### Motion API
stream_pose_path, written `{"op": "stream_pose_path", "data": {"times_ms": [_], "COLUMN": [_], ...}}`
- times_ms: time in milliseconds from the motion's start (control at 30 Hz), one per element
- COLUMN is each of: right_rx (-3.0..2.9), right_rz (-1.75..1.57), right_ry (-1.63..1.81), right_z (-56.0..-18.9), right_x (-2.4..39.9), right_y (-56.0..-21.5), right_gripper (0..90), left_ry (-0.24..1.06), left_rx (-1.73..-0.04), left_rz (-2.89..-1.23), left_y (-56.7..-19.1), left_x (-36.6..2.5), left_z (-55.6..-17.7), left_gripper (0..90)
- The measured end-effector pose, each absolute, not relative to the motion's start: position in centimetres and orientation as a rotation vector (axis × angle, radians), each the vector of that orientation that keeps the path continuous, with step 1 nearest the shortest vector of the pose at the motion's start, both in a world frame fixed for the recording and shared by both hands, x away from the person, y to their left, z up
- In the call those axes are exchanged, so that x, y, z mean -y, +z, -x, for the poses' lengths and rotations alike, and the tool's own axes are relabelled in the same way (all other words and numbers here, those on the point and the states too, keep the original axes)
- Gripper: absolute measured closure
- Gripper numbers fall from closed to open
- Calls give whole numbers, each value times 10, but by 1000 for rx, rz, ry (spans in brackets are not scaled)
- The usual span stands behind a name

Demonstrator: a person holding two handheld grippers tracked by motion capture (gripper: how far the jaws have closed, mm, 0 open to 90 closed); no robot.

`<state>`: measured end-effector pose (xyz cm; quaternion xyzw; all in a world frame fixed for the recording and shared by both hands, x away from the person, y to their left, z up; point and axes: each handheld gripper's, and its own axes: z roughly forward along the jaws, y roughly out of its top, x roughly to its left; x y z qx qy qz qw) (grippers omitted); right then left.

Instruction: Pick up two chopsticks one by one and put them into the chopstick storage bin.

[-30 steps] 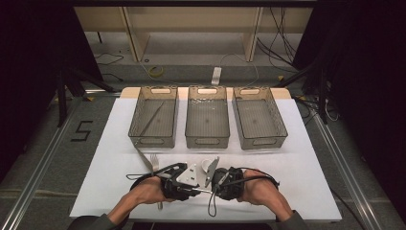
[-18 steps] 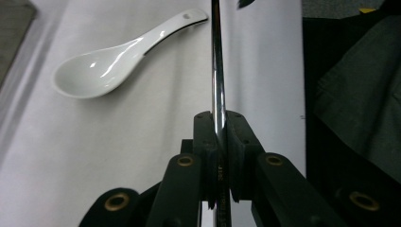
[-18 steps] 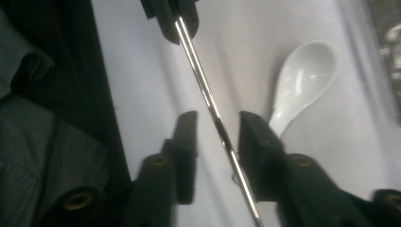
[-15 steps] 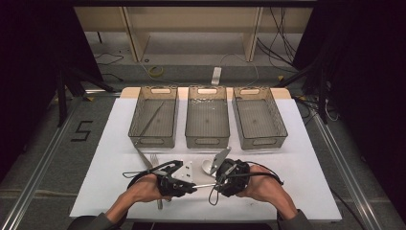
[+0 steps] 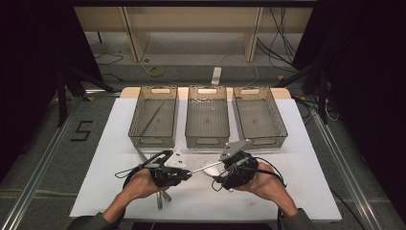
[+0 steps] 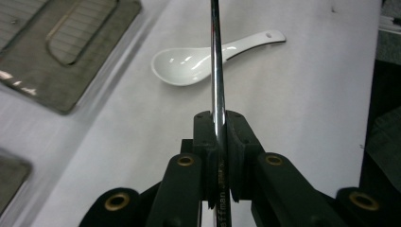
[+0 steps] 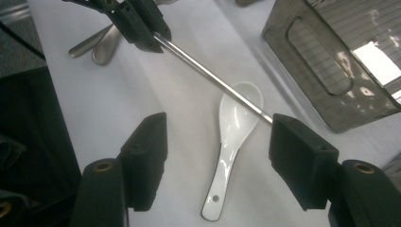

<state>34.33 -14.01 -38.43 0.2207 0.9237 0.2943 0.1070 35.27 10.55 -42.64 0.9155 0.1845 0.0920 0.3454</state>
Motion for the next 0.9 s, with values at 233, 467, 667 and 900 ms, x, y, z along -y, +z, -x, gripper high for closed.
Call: {"op": "stream_pose_path", "data": {"times_ms": [233, 467, 667, 900], "right_rx": [-2656, -2634, -2619, -2622], "right_rz": [-708, -786, -853, -882], "right_ry": [931, 990, 1037, 1054], "right_z": [-342, -345, -348, -347], "right_x": [145, 152, 157, 158], "right_y": [-389, -397, -405, -415], "right_gripper": [365, 340, 323, 307], "left_ry": [266, 312, 354, 400], "left_rx": [-617, -711, -793, -873], "left_rz": [-2303, -2238, -2175, -2118], "left_y": [-421, -413, -406, -399], "left_x": [-117, -131, -146, -164], "left_z": [-359, -366, -372, -380], "left_gripper": [835, 835, 836, 835]}}
